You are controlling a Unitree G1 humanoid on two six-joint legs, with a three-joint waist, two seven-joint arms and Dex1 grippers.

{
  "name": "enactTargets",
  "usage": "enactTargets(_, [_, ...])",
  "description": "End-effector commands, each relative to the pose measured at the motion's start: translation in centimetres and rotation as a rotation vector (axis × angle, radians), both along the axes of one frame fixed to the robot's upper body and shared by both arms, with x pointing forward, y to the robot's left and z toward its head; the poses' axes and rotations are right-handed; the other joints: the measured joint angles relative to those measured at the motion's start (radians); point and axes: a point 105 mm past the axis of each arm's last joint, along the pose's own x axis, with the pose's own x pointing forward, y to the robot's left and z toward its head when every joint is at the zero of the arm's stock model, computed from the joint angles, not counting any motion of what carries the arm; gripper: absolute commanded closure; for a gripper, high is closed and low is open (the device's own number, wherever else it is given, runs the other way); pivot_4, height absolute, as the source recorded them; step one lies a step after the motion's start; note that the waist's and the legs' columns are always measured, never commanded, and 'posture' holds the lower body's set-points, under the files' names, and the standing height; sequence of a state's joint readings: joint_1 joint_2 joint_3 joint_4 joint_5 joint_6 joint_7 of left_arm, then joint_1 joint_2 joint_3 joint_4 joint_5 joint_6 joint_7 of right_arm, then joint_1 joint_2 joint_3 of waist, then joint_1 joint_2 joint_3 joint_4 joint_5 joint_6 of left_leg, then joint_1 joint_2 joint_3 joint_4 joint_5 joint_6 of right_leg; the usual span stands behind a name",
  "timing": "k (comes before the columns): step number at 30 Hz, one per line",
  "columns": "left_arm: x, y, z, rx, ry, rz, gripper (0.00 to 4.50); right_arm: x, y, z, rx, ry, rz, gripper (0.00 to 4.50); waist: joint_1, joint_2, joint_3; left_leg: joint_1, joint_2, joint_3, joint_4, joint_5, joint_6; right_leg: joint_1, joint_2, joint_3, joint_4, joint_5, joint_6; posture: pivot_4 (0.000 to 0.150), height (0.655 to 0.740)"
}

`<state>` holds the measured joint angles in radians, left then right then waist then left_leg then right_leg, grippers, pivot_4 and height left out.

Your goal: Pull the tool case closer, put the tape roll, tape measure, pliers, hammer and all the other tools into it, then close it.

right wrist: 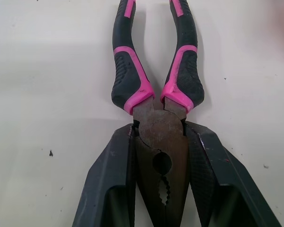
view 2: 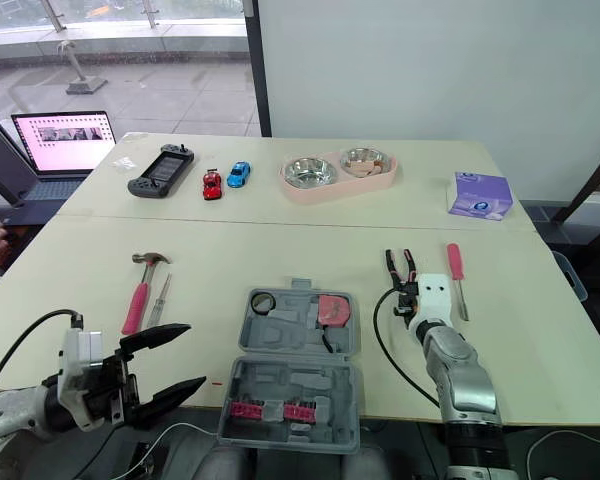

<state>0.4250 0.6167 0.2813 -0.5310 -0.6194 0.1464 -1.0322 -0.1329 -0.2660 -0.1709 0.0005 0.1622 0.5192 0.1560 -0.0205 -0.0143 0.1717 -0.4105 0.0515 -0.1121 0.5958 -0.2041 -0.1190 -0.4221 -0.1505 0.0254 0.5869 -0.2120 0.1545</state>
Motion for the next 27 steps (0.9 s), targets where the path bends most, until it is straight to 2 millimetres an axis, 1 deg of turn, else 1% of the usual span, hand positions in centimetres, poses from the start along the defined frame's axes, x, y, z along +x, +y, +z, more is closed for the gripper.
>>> enactTargets(1, [0.5, 0.6, 0.5, 0.007, -0.034, 0.023, 0.00, 0.7, 1.8, 7.5, -0.069, -0.228, 0.187, 3.53, 0.000, 0.005, 0.003, -0.001, 0.000, 0.000, 0.000, 0.000, 0.000, 0.000, 0.000, 0.000, 0.000, 0.000, 0.000, 0.150, 0.7400])
enactTargets(2, [0.7, 0.8, 0.5, 0.009, -0.035, 0.028, 0.00, 0.5, 2.8, 9.2, -0.085, -0.263, 0.268, 3.53, -0.001, 0.007, 0.005, -0.001, 0.000, 0.000, 0.000, 0.000, 0.000, -0.001, 0.000, 0.000, 0.000, 0.000, 0.000, 0.150, 0.7400])
enactTargets(3, [0.8, 0.9, 0.6, 0.009, -0.035, 0.030, 0.00, 0.2, 3.8, 10.5, -0.098, -0.281, 0.343, 3.53, -0.001, 0.009, 0.006, -0.001, 0.000, 0.000, 0.001, 0.000, 0.000, -0.001, 0.000, 0.000, 0.000, 0.000, 0.000, 0.150, 0.7400])
enactTargets(5, [1.1, 1.3, 0.6, 0.010, -0.033, 0.030, 0.00, -0.7, 5.8, 12.5, -0.124, -0.270, 0.529, 3.53, -0.004, 0.010, 0.007, -0.001, 0.000, 0.000, 0.001, 0.000, 0.000, -0.002, 0.000, 0.000, 0.000, 0.000, 0.000, 0.150, 0.7400])
enactTargets(6, [1.3, 1.6, 0.5, 0.014, -0.031, 0.033, 0.00, -1.6, 7.3, 13.7, -0.157, -0.245, 0.675, 3.53, -0.004, 0.010, 0.007, -0.001, 0.000, 0.000, 0.000, 0.000, 0.000, -0.002, 0.000, 0.000, 0.001, 0.000, 0.000, 0.150, 0.7400])
enactTargets(7, [1.4, 2.0, 0.4, 0.019, -0.022, 0.032, 0.00, -2.6, 8.7, 14.6, -0.186, -0.195, 0.822, 3.53, -0.004, 0.012, 0.008, -0.001, 0.000, 0.000, 0.000, 0.000, 0.000, -0.002, 0.000, 0.000, 0.002, 0.000, 0.001, 0.150, 0.7400])
enactTargets(9, [1.4, 2.6, 0.2, 0.028, -0.006, 0.025, 0.00, -4.1, 10.4, 15.9, -0.260, -0.108, 1.032, 3.53, -0.001, 0.009, 0.008, -0.001, 0.000, 0.000, 0.000, 0.000, 0.000, -0.003, 0.000, 0.000, 0.001, 0.000, 0.001, 0.150, 0.7400])
enactTargets(11, [1.4, 2.9, 0.0, 0.039, 0.002, 0.018, 0.00, -4.8, 11.4, 16.7, -0.324, -0.034, 1.149, 3.53, 0.000, 0.009, 0.009, -0.001, 0.001, -0.001, -0.001, 0.000, 0.000, -0.003, 0.000, 0.000, 0.001, -0.001, 0.001, 0.150, 0.7400])
enactTargets(12, [1.4, 3.1, -0.1, 0.044, 0.006, 0.012, 0.00, -5.2, 12.1, 16.8, -0.367, 0.021, 1.214, 3.53, 0.000, 0.009, 0.009, -0.001, 0.001, -0.001, -0.001, 0.000, 0.000, -0.004, 0.000, 0.000, 0.001, -0.001, 0.001, 0.150, 0.7400])
enactTargets(15, [1.0, 3.2, -0.4, 0.049, 0.024, -0.012, 0.00, -5.5, 13.2, 16.4, -0.446, 0.160, 1.291, 3.53, 0.001, 0.008, 0.009, -0.006, 0.000, 0.000, 0.000, -0.001, 0.000, -0.006, 0.000, 0.000, -0.001, -0.001, 0.001, 0.150, 0.7400])
enactTargets(16, [0.8, 3.2, -0.4, 0.048, 0.030, -0.021, 0.00, -5.5, 13.6, 16.2, -0.473, 0.182, 1.303, 3.53, 0.000, 0.008, 0.009, -0.008, 0.000, 0.000, 0.000, -0.001, 0.000, -0.007, 0.000, 0.000, -0.002, 0.000, 0.000, 0.150, 0.7400])
enactTargets(18, [0.1, 3.2, -0.5, 0.059, 0.036, -0.044, 0.00, -5.2, 14.5, 15.3, -0.544, 0.242, 1.307, 3.53, 0.000, 0.007, 0.009, -0.011, 0.000, -0.001, 0.000, 0.000, 0.000, -0.010, 0.000, -0.001, -0.002, 0.002, -0.003, 0.150, 0.7400])
enactTargets(21, [-0.4, 3.3, -0.3, 0.074, 0.033, -0.054, 0.00, -5.5, 15.7, 14.2, -0.563, 0.315, 1.328, 3.53, 0.000, 0.007, 0.009, -0.015, 0.000, -0.001, 0.000, 0.000, 0.000, -0.014, 0.000, 0.000, 0.000, 0.002, -0.003, 0.150, 0.7400])
enactTargets(24, [-0.6, 3.4, 0.1, 0.073, 0.021, -0.054, 0.00, -5.7, 16.3, 13.2, -0.569, 0.372, 1.326, 3.53, 0.004, 0.007, 0.009, -0.016, 0.000, -0.001, 0.000, 0.000, 0.000, -0.017, 0.000, 0.000, 0.005, 0.002, -0.003, 0.150, 0.7400])
enactTargets(27, [-0.8, 3.2, 0.6, 0.066, 0.007, -0.056, 0.00, -5.6, 16.4, 12.5, -0.593, 0.407, 1.311, 3.53, 0.003, 0.007, 0.009, -0.015, 0.000, -0.001, 0.001, 0.000, 0.000, -0.018, 0.000, 0.000, 0.008, 0.002, -0.003, 0.150, 0.7400])
